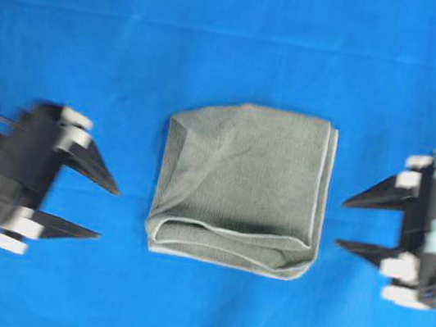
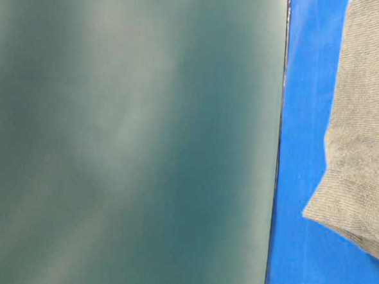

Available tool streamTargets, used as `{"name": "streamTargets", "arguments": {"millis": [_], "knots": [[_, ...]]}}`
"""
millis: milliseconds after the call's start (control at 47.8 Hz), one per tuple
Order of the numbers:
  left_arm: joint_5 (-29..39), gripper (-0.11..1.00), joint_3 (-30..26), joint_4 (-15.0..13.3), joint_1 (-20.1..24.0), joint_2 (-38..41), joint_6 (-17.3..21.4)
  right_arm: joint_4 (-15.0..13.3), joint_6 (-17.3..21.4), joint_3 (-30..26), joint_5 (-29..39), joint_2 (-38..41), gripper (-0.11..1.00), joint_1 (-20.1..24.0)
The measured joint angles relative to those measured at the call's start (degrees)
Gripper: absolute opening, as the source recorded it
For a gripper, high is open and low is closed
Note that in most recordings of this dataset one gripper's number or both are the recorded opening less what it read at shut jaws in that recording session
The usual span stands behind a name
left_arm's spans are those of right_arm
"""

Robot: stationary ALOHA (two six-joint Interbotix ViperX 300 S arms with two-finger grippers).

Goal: Fold a large towel.

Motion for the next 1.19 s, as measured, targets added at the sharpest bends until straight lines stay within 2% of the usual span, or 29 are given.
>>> {"name": "streamTargets", "arguments": {"millis": [188,377,481,586,774,942,1193], "knots": [[0.26,0.68,5.36,0.44,2.99,-13.71,0.26,-4.57,0.00,4.04,3.60,-13.97,0.62,0.09],[0.35,0.68,11.60,0.70,7.29,-24.52,2.20,-8.70,0.35,9.14,5.63,-23.20,0.62,0.09],[0.09,0.68,16.26,0.70,10.46,-31.03,2.72,-11.25,2.29,12.66,5.71,-27.33,0.62,0.09],[-0.35,0.68,20.39,0.70,12.57,-36.39,2.72,-13.80,6.06,16.00,5.71,-30.59,0.62,0.00],[-1.32,0.68,26.63,0.70,14.68,-43.68,2.64,-18.19,13.18,21.09,5.71,-32.17,0.62,0.09],[-2.02,0.67,30.23,0.53,15.91,-47.29,2.64,-20.92,18.90,23.03,5.80,-30.32,0.62,0.09],[-2.46,0.68,30.85,0.44,16.35,-47.46,2.55,-21.71,20.65,23.82,5.80,-28.48,0.56,0.00]]}}
